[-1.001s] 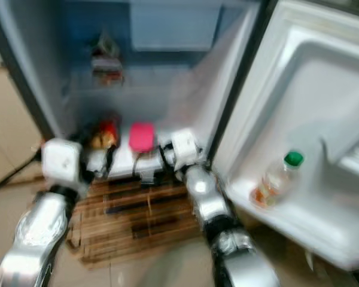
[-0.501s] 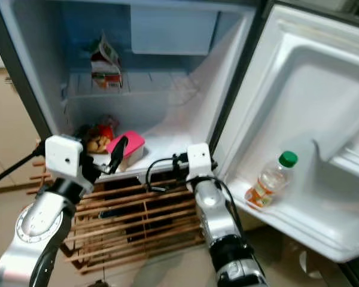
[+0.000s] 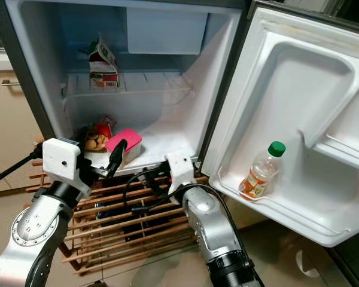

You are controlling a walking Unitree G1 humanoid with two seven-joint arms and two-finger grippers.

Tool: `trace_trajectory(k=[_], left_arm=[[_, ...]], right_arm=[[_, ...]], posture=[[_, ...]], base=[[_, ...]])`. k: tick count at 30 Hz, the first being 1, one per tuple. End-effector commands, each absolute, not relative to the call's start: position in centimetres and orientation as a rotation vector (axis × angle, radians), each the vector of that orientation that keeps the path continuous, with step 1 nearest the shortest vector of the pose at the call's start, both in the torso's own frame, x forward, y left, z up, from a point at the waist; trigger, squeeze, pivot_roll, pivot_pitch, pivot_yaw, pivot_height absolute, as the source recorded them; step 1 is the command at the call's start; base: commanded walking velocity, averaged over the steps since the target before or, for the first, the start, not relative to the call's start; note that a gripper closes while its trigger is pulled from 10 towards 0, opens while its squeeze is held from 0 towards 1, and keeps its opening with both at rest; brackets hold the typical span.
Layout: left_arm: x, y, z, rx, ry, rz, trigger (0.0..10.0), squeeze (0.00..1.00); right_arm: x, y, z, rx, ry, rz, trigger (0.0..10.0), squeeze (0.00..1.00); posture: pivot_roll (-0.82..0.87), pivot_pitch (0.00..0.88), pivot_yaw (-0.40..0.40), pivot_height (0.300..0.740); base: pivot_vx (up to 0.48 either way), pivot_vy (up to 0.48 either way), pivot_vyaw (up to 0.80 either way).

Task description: Restocking fridge

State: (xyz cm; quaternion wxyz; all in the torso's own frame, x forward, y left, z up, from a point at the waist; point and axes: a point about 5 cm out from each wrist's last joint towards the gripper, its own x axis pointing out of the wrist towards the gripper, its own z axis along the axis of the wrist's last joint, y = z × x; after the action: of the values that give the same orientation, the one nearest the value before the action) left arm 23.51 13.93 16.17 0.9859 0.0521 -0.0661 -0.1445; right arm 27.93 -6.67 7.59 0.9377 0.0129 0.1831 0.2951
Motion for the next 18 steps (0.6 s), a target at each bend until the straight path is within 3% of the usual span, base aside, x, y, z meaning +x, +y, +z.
trace_trajectory(k=[1, 9, 11, 12, 13, 18], left_arm=[[23.4, 13.7, 16.5, 0.090, -0.137, -0.316, 10.0, 0.00], [22.5, 13.1, 14.3, 0.123, 0.028, -0.504, 10.0, 0.00], [22.2, 15.9, 13.4, 0.187, 0.099, -0.465, 10.0, 0.00], [22.2, 15.9, 13.4, 0.187, 0.099, -0.465, 10.0, 0.00], [22.0, 18.2, 13.1, 0.209, 0.138, -0.411, 10.0, 0.00], [21.6, 22.2, 13.9, 0.163, 0.129, -0.258, 10.0, 0.00]], right_arm=[[27.7, -7.5, 7.3, 0.016, 0.421, 0.605, 10.0, 0.00], [28.7, -4.4, 6.7, 0.077, 0.477, 0.678, 10.0, 0.00], [29.1, -3.7, 6.6, 0.066, 0.488, 0.695, 10.0, 0.00], [29.1, -3.7, 6.6, 0.066, 0.488, 0.695, 10.0, 0.00], [29.3, -3.6, 6.6, 0.057, 0.490, 0.701, 10.0, 0.00], [29.8, -3.7, 6.3, 0.039, 0.493, 0.698, 10.0, 0.00]], posture=[[0.04, 0.000, -0.088, 0.740], [0.05, 0.000, -0.080, 0.740], [0.08, 0.000, -0.093, 0.740], [0.08, 0.000, -0.093, 0.740], [0.09, 0.000, -0.096, 0.740], [0.11, 0.000, -0.107, 0.740]], base=[[0.000, 0.000, 0.00], [0.000, 0.000, 0.00], [0.000, 0.000, 0.00], [0.000, 0.000, 0.00], [0.000, 0.000, 0.00], [0.000, 0.000, 0.00]])
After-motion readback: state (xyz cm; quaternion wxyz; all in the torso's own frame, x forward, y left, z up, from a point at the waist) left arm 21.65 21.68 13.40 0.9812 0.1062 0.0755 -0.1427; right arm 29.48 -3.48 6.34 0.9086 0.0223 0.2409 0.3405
